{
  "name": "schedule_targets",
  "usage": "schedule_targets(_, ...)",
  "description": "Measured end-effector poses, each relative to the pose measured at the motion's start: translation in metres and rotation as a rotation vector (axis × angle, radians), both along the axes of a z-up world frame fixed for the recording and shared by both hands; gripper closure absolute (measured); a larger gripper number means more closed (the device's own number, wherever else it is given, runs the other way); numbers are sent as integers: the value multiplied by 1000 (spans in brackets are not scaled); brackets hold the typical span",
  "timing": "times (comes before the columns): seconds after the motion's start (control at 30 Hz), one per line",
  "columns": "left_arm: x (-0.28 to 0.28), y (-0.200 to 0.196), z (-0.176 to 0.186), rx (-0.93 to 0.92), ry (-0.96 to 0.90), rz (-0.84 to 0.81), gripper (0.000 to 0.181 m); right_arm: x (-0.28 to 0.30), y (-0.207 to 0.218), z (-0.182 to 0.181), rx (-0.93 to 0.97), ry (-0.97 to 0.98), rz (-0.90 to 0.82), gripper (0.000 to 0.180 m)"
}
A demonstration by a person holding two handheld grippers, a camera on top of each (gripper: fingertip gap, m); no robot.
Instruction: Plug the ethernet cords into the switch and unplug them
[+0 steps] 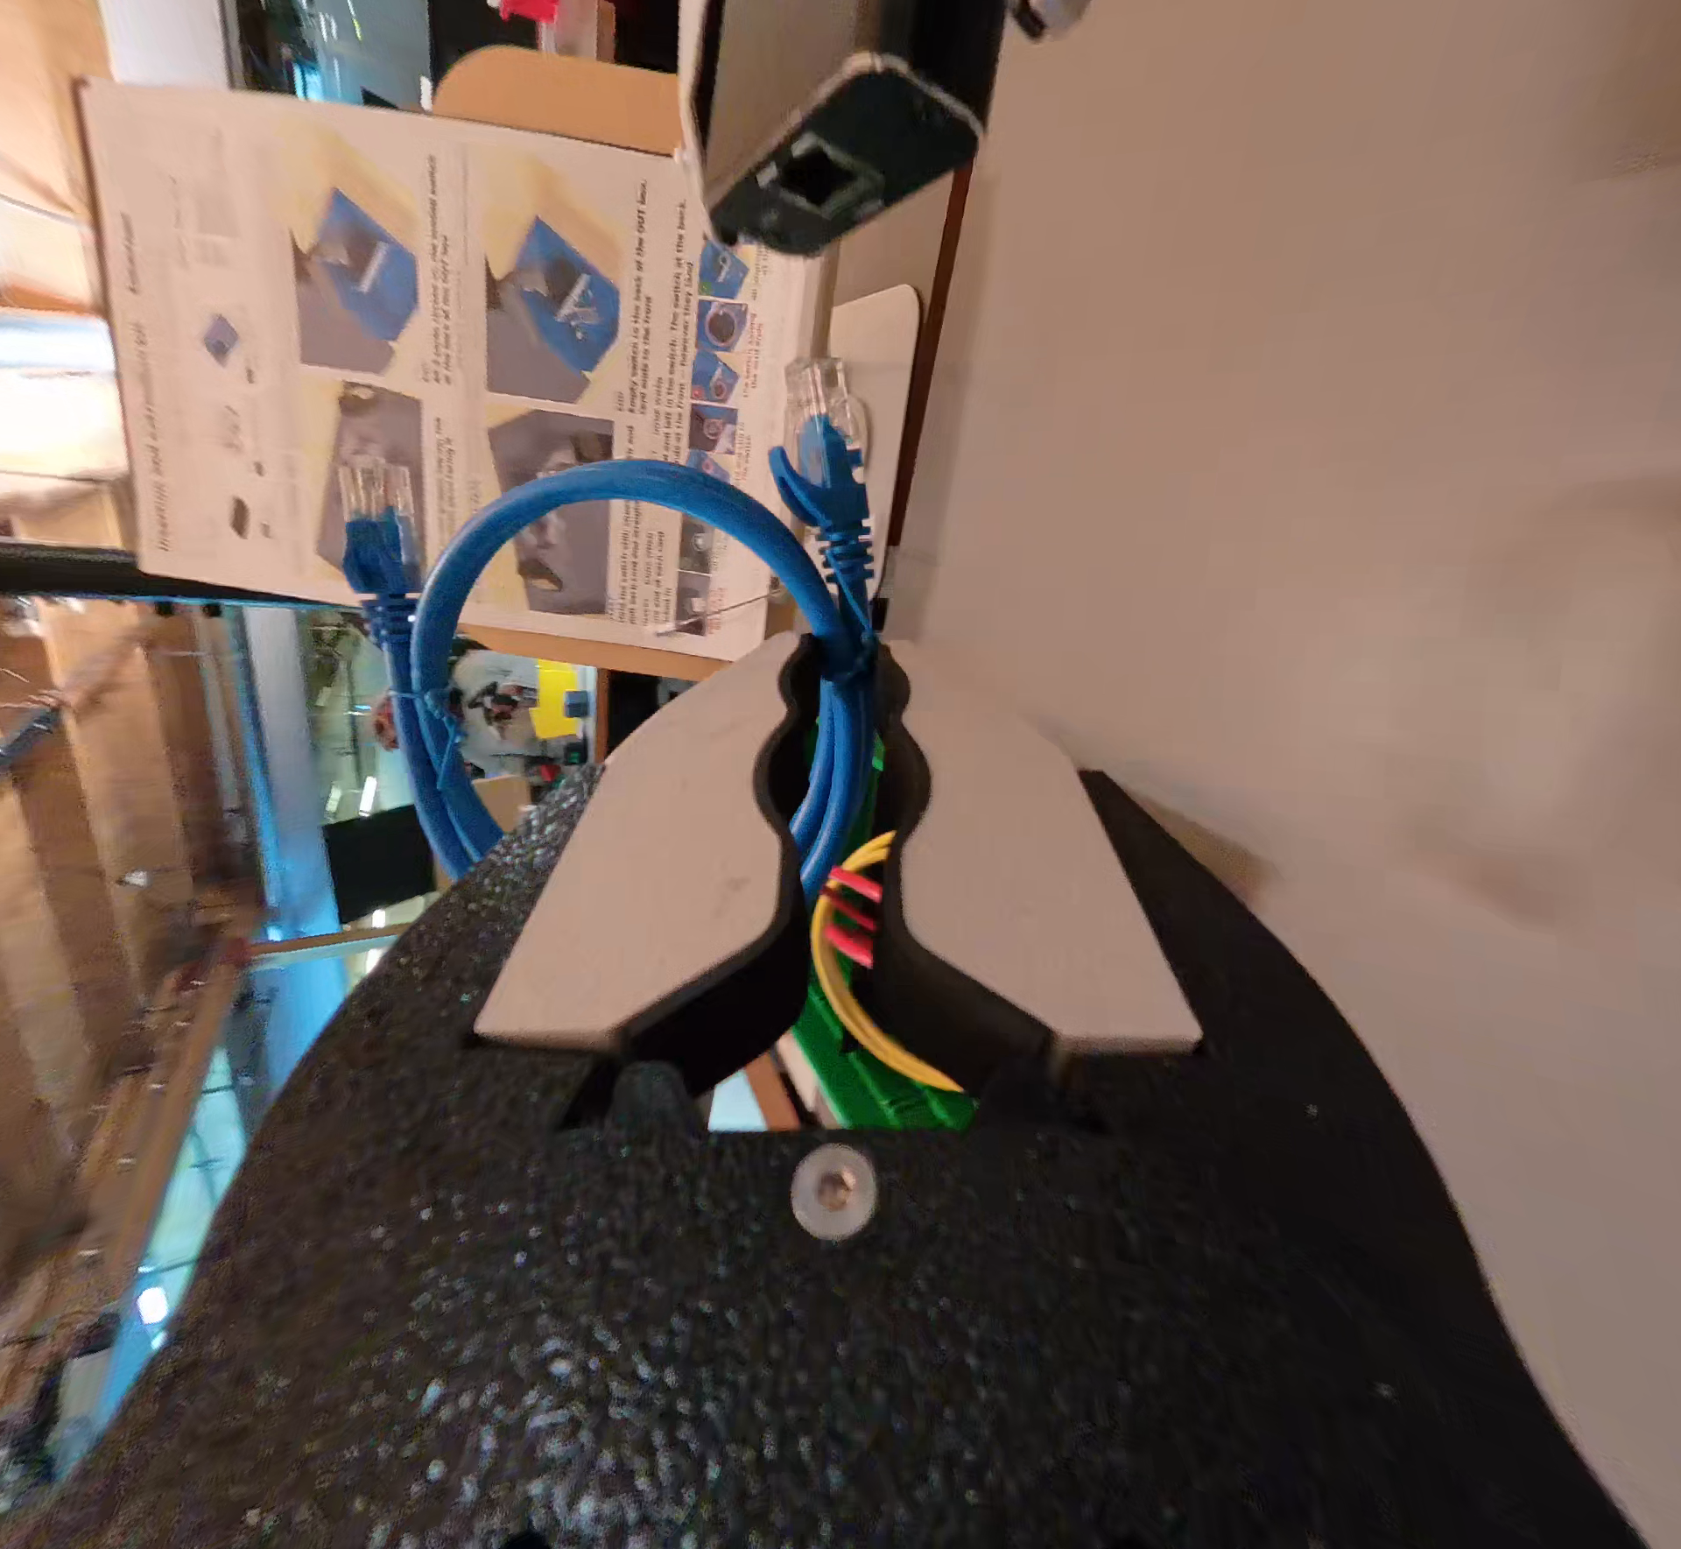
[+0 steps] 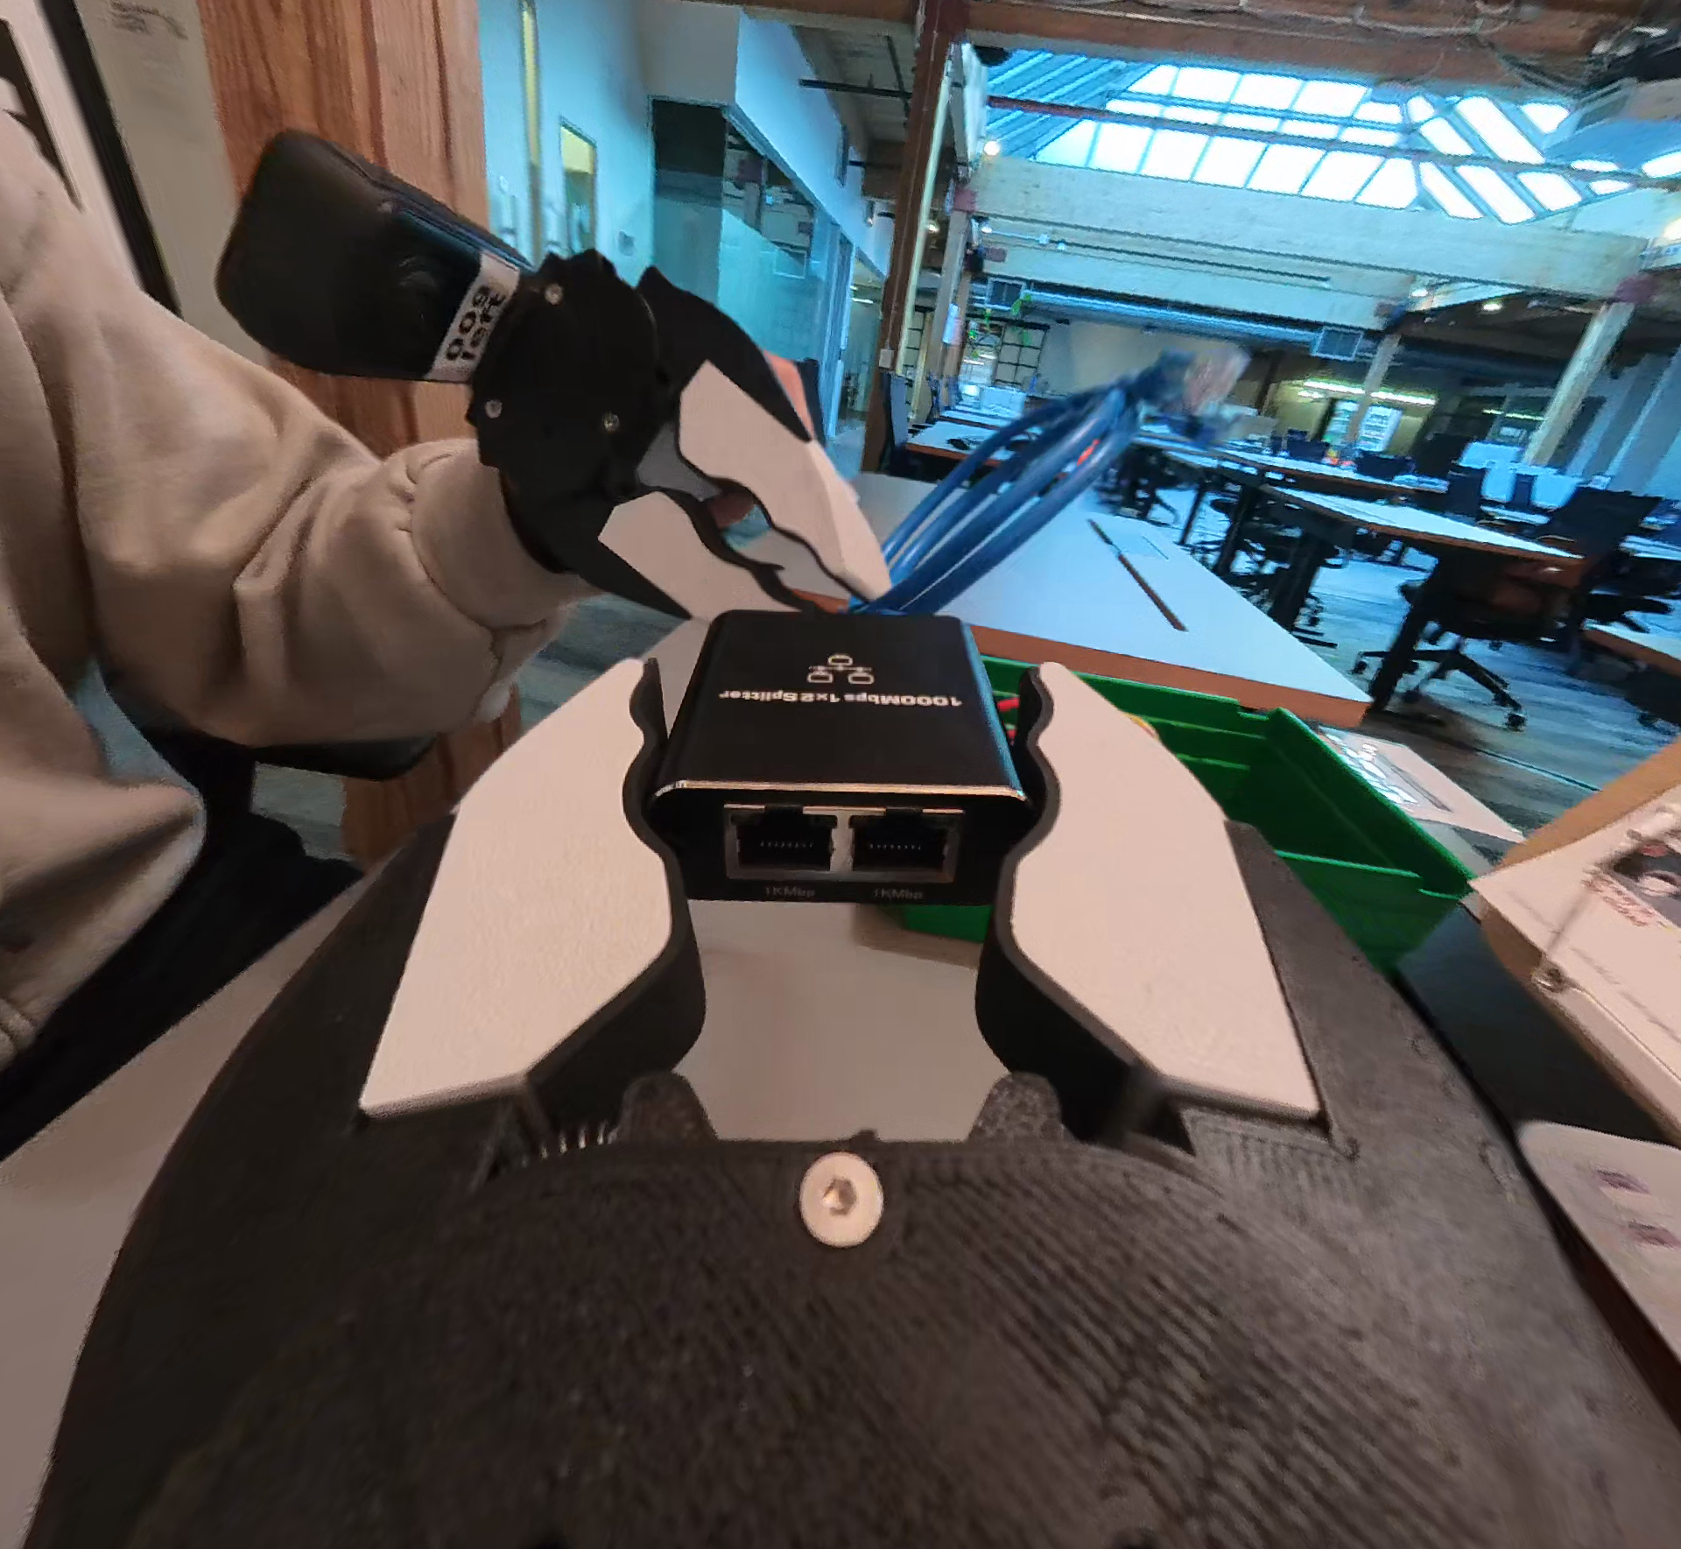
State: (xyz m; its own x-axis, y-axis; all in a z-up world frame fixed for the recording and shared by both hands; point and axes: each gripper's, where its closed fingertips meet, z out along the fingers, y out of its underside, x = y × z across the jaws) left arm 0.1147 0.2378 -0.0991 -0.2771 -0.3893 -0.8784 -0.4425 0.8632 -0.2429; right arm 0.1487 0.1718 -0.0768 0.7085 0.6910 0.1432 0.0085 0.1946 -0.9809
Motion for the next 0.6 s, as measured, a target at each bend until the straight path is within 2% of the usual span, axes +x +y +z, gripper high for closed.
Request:
schedule_targets(0.13, -2, -3, 10, 93, 13, -19, 170, -9, 2, -2, -8, 16, 48, 105)
schedule_targets(0.3, -3, -17, 7, 56, 24, -76, 170, -9, 7, -7, -21, -10, 25, 105)
schedule_targets(0.6, 0, -12, -3, 86, 38, -48, 170, -11, 10, -14, -51, -12, 42, 105)
